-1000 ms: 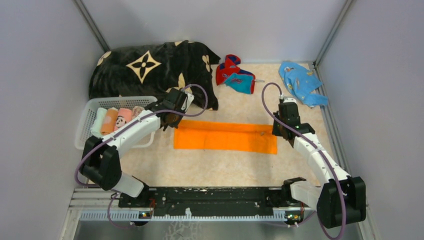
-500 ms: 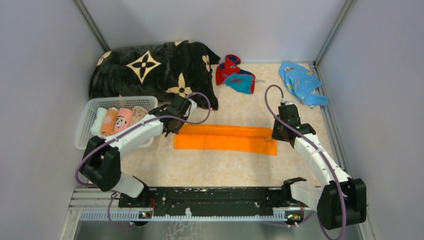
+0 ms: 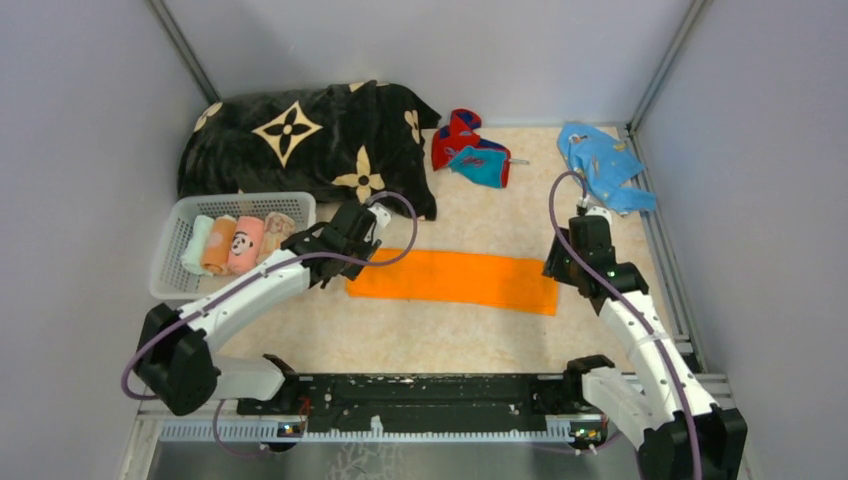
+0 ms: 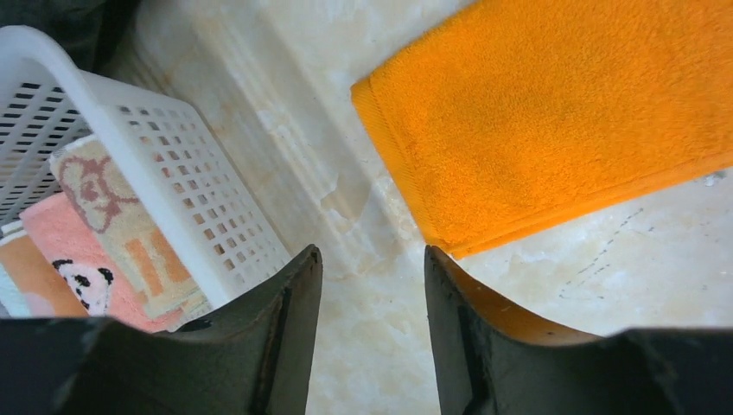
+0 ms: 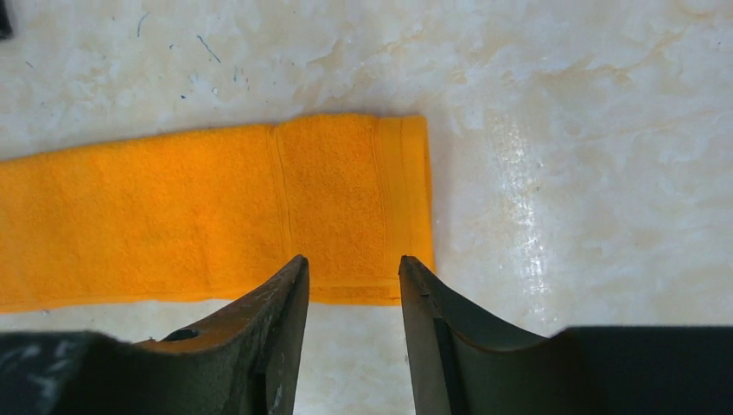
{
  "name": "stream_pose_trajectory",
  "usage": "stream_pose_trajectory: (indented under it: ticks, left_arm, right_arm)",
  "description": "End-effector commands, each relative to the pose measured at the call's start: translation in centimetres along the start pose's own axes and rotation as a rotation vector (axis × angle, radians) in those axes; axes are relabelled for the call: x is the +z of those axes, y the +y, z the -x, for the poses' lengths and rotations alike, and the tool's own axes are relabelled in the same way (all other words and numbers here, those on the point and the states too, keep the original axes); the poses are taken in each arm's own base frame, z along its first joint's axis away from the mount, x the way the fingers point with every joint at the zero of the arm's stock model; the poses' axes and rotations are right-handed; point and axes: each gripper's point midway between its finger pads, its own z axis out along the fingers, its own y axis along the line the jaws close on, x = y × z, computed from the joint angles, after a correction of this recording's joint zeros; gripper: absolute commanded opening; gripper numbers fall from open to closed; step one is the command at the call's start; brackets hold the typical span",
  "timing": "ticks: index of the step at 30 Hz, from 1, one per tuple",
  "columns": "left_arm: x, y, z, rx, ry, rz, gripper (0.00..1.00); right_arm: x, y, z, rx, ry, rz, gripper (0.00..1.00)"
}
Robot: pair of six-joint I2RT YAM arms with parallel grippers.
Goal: Roll the towels
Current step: Fold the towel at the center of the board.
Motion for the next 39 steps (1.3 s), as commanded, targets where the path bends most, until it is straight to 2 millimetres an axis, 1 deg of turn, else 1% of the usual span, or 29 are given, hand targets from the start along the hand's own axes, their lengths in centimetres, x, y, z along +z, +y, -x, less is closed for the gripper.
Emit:
stream_pose_trajectory:
  ticks: [1, 4, 6, 7, 9, 12, 14, 17, 20, 21, 22, 24, 26, 29, 32, 34, 39]
  left_arm:
    - [-2.9, 0.2, 2.0, -0.1, -0.132, -0.037, 0.55]
    - [-4.9, 0.0, 3.8, -0.197, -0.256, -0.087, 0.63]
    - [-5.7, -0.1, 5.1, -0.281, -0.336, -0.112, 0.7]
    - [-6.0, -0.4, 5.6, -0.322, -0.361, -0.136, 0.71]
    - [-6.0, -1.7, 6.6, -0.382, -0.38, -0.209, 0.72]
    - [-4.6, -3.6, 7.0, -0.439, -0.344, -0.273, 0.72]
    - [-3.1, -4.5, 6.7, -0.473, -0.281, -0.282, 0.72]
    - [-0.7, -5.2, 5.2, -0.504, -0.177, -0.247, 0.73]
    - [0.9, -5.8, 4.2, -0.524, -0.114, -0.257, 0.73]
    - [1.4, -5.9, 4.0, -0.532, -0.101, -0.254, 0.73]
    - [1.8, -5.8, 3.9, -0.542, -0.091, -0.247, 0.73]
    - [2.6, -5.7, 3.8, -0.561, -0.079, -0.239, 0.73]
    - [3.4, -5.6, 3.6, -0.577, -0.067, -0.239, 0.73]
    - [4.5, -5.7, 3.4, -0.591, -0.041, -0.256, 0.73]
    - [5.6, -5.8, 2.6, -0.593, -0.004, -0.248, 0.73]
    - [6.1, -5.9, 2.2, -0.596, 0.017, -0.246, 0.72]
    - [6.7, -5.9, 1.5, -0.605, 0.043, -0.246, 0.72]
  right_arm:
    - [-1.5, 0.0, 1.5, 0.031, -0.084, 0.012, 0.46]
    - [-1.6, 1.3, 1.9, 0.039, -0.094, 0.08, 0.48]
    - [-1.1, 1.7, 1.6, 0.054, -0.077, 0.094, 0.49]
    - [-0.7, 1.8, 1.5, 0.056, -0.071, 0.1, 0.49]
    - [0.2, 1.9, 1.1, 0.062, -0.054, 0.096, 0.49]
    - [1.3, 2.2, 0.2, 0.071, -0.013, 0.109, 0.49]
    - [2.0, 1.7, -0.6, 0.077, 0.02, 0.078, 0.49]
    - [2.9, -0.4, -1.6, 0.078, 0.044, -0.026, 0.5]
    - [3.6, -1.9, -2.0, 0.119, 0.052, -0.063, 0.5]
    - [3.9, -2.6, -2.0, 0.152, 0.053, -0.07, 0.5]
    - [4.1, -2.8, -2.0, 0.178, 0.053, -0.061, 0.5]
    - [4.7, -3.0, -2.2, 0.227, 0.055, -0.025, 0.49]
    - [5.1, -2.7, -2.0, 0.264, 0.05, 0.02, 0.47]
    - [5.6, -2.8, -2.4, 0.271, 0.062, 0.027, 0.46]
    - [5.8, -2.8, -2.9, 0.263, 0.076, 0.032, 0.44]
    - [5.9, -2.9, -3.3, 0.264, 0.086, 0.032, 0.42]
    - [6.1, -3.4, -4.3, 0.258, 0.12, 0.008, 0.41]
